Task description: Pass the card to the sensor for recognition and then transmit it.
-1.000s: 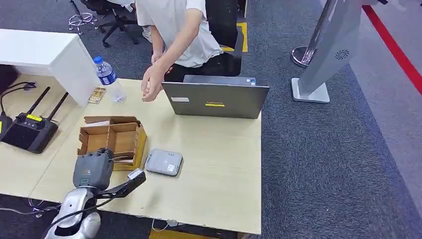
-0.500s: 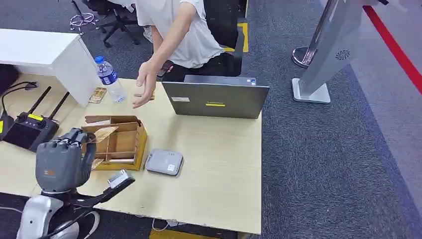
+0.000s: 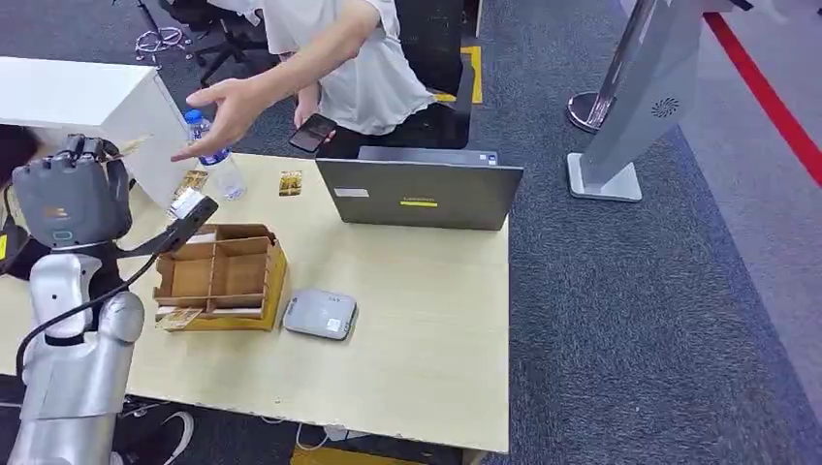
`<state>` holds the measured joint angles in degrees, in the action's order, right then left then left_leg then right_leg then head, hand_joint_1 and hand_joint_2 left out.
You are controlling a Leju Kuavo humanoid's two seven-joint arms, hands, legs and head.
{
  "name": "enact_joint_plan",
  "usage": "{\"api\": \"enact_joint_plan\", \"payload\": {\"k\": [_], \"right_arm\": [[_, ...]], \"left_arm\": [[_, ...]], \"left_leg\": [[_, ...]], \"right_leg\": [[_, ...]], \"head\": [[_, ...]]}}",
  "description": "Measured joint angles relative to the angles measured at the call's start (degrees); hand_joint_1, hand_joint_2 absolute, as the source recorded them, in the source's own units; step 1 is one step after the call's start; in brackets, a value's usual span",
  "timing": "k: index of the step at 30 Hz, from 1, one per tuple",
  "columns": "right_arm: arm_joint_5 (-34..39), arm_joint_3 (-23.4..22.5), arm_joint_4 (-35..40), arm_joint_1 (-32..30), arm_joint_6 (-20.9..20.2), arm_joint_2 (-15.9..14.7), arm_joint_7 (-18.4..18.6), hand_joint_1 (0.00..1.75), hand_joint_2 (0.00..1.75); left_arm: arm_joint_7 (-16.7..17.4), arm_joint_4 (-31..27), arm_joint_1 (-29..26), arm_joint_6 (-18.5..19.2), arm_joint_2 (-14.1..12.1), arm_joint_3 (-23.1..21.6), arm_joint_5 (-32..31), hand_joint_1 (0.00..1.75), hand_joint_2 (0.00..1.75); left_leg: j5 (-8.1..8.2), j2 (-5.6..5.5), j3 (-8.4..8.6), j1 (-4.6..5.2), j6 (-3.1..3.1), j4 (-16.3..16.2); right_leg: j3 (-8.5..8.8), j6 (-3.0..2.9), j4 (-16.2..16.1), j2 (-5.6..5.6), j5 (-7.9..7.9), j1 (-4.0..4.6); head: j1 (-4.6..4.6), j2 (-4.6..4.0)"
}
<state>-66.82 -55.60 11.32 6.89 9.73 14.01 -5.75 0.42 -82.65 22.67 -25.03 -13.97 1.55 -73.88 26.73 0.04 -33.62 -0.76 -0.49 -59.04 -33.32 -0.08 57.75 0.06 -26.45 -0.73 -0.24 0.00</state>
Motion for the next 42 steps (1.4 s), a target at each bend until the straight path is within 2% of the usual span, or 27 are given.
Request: {"api": "enact_joint_plan", "payload": {"k": [5, 6, 11, 18, 20, 24, 27, 29, 31, 33, 35, 37, 39, 42], "right_arm": [[0.0, 0.4, 0.0, 0.0, -0.2, 0.0, 0.4, 0.0, 0.0], [0.0, 0.5, 0.0, 0.0, -0.2, 0.0, 0.4, 0.0, 0.0], [0.1, 0.4, 0.0, 0.0, -0.2, 0.0, 0.2, 0.0, 0.0], [0.4, 0.4, 0.0, 0.0, 0.1, 0.0, -0.5, 0.0, 0.0], [1.1, 0.4, 0.0, 0.0, 0.4, 0.0, -1.0, 0.0, 0.0], [2.3, 0.1, 0.0, -0.4, 0.6, 0.0, -2.1, 0.0, 0.0], [2.7, -0.7, 0.0, -0.9, 0.6, 0.0, -2.8, 0.0, 0.0], [3.2, -1.0, 0.0, -1.2, 0.6, -0.1, -3.1, 0.0, 0.0], [3.2, -1.2, 0.0, -1.6, 0.6, -0.2, -3.4, 0.0, 0.0], [3.0, -1.4, 0.0, -1.7, 0.7, -0.3, -3.4, 0.0, 0.0], [2.5, -1.6, 0.0, -1.8, 1.0, -0.5, -3.3, 0.0, 0.0], [2.1, -1.7, 0.0, -2.0, 1.0, -0.7, -3.2, 0.0, 0.0], [2.0, -1.8, 0.0, -1.9, 1.1, -0.8, -3.3, 0.0, 0.0], [2.0, -1.9, 0.0, -1.8, 1.5, -1.0, -3.4, 0.0, 0.0]], "left_arm": [[0.2, 5.8, 2.9, 0.7, -0.5, 0.0, -0.2, 1.75, 1.75], [0.3, 6.5, 3.1, 1.1, -0.8, 0.0, 0.0, 0.0, 1.75], [0.6, 7.7, 3.4, 3.7, -1.6, 0.0, 1.7, 0.0, 1.75], [-0.1, 6.3, 0.6, 3.5, -1.8, 0.0, 4.3, 0.0, 1.75], [-0.6, 4.3, -1.4, 3.7, -2.1, 0.0, 6.1, 0.0, 1.75], [-2.1, -3.3, -8.8, 4.2, -5.5, 2.4, 12.2, 0.0, 1.75], [-5.2, -7.5, -16.2, 4.3, -9.4, 10.2, 21.5, 0.0, 1.75], [-9.1, -8.2, -20.2, 6.4, -11.8, 18.5, 27.9, 0.0, 1.75], [-14.6, -7.2, -23.5, 12.2, -14.1, 29.8, 32.6, 0.0, 1.75], [-21.2, -2.2, -24.2, 17.7, -16.4, 42.1, 32.7, 0.0, 1.75], [-24.4, 5.6, -23.6, 18.9, -18.6, 54.8, 31.4, 0.0, 1.75], [-24.4, 14.3, -22.2, 19.2, -20.6, 64.2, 32.0, 0.0, 1.75], [-23.4, 23.2, -20.7, 19.3, -21.7, 71.0, 35.0, 0.0, 1.75], [-18.7, 35.9, -20.2, 19.6, -22.0, 77.6, 47.9, 0.0, 1.75]], "left_leg": [[0.01, 0.0, -0.06, 0.02, 0.0, 0.0], [0.01, 0.01, -0.08, 0.02, 0.0, 0.0], [0.01, 0.01, -0.16, 0.01, 0.0, 0.0], [0.01, 0.02, -0.16, 0.0, 0.0, 0.0], [0.01, 0.04, -0.2, 0.0, -0.01, 0.0], [0.13, 0.32, -0.22, -0.01, -0.08, 0.0], [0.28, 0.53, -0.16, -0.06, -0.18, 0.1], [0.34, 0.59, -0.12, -0.09, -0.23, 0.1], [0.38, 0.59, -0.2, -0.23, -0.28, 0.1], [0.45, 0.63, -0.24, -0.43, -0.4, 0.1], [0.52, 0.84, -0.11, -0.45, -0.49, 0.1], [0.53, 0.75, -0.07, -0.44, -0.48, 0.1], [0.53, 0.43, -0.1, -0.47, -0.48, 0.1], [0.53, 0.24, -0.01, -0.4, -0.47, 0.1]], "right_leg": [[-0.06, 0.0, 0.0, 0.01, -0.01, 0.0], [-0.1, 0.0, 0.0, 0.02, -0.01, -0.01], [-0.17, 0.0, 0.0, 0.02, -0.01, -0.01], [-0.17, 0.0, 0.0, 0.02, -0.01, -0.01], [-0.16, 0.0, 0.0, 0.04, -0.01, -0.01], [-0.23, -0.01, 0.0, 0.35, -0.04, -0.01], [-0.29, -0.16, 0.1, 0.55, -0.17, 0.01], [-0.25, -0.25, 0.1, 0.63, -0.28, 0.04], [-0.3, -0.32, 0.1, 0.62, -0.37, 0.17], [-0.33, -0.37, 0.1, 0.65, -0.4, 0.37], [-0.35, -0.48, 0.1, 0.86, -0.45, 0.39], [-0.33, -0.52, 0.1, 0.78, -0.5, 0.39], [-0.22, -0.51, 0.1, 0.46, -0.61, 0.41], [-0.05, -0.48, 0.1, 0.23, -0.66, 0.37]], "head": [[0.0, 0.0], [-0.02, 0.0], [0.0, 0.0], [0.0, 0.0], [0.0, 0.0], [-0.02, 0.0], [0.0, 0.0], [0.0, 0.0], [-0.04, 0.0], [-0.02, 0.0], [0.02, 0.0], [-0.15, 0.0], [-0.15, 0.0], [-0.15, 0.0]]}}
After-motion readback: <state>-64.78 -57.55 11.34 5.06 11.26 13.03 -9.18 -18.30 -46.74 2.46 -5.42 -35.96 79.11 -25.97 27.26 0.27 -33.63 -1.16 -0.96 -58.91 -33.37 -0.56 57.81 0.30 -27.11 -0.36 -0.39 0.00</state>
